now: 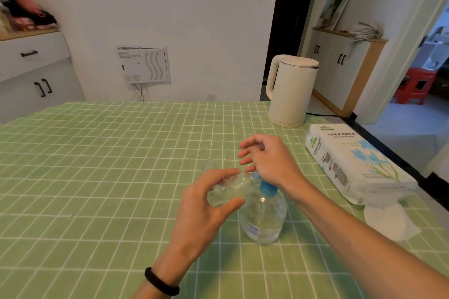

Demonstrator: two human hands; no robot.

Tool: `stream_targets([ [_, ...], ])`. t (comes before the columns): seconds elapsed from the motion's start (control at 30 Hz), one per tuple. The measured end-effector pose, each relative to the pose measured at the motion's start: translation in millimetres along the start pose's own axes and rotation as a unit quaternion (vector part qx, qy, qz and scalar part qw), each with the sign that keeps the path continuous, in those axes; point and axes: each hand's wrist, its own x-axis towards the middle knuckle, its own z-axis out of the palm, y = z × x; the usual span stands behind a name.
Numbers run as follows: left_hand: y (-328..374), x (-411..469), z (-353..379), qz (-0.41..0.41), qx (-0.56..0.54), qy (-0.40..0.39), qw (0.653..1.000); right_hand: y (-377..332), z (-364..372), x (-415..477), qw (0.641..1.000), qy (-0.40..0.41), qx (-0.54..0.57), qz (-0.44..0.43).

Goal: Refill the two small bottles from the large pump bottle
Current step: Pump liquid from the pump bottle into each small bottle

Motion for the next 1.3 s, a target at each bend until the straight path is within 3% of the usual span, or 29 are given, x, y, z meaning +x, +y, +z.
stream_targets([
  [0.3, -2, -3, 1, -0.007, -0.007, -0.003, 1.0, 3, 1, -3, 1.0, 0.006, -0.014, 0.007],
  [0.57, 5, 3, -1, 0.012, -0.004, 0.004, 1.0, -10, -5, 0, 0.998, -0.001, 0.002, -0.055],
  [0.87, -4, -2, 3, 0.0, -0.007, -0.002, 1.0, 6, -1, -2, 1.0, -0.017, 0.023, -0.001],
  [1.3, 5, -1, 0, 0.001, -0.009, 0.002, 1.0, -4, -6, 0, 1.0, -0.009, 0.002, -0.011],
])
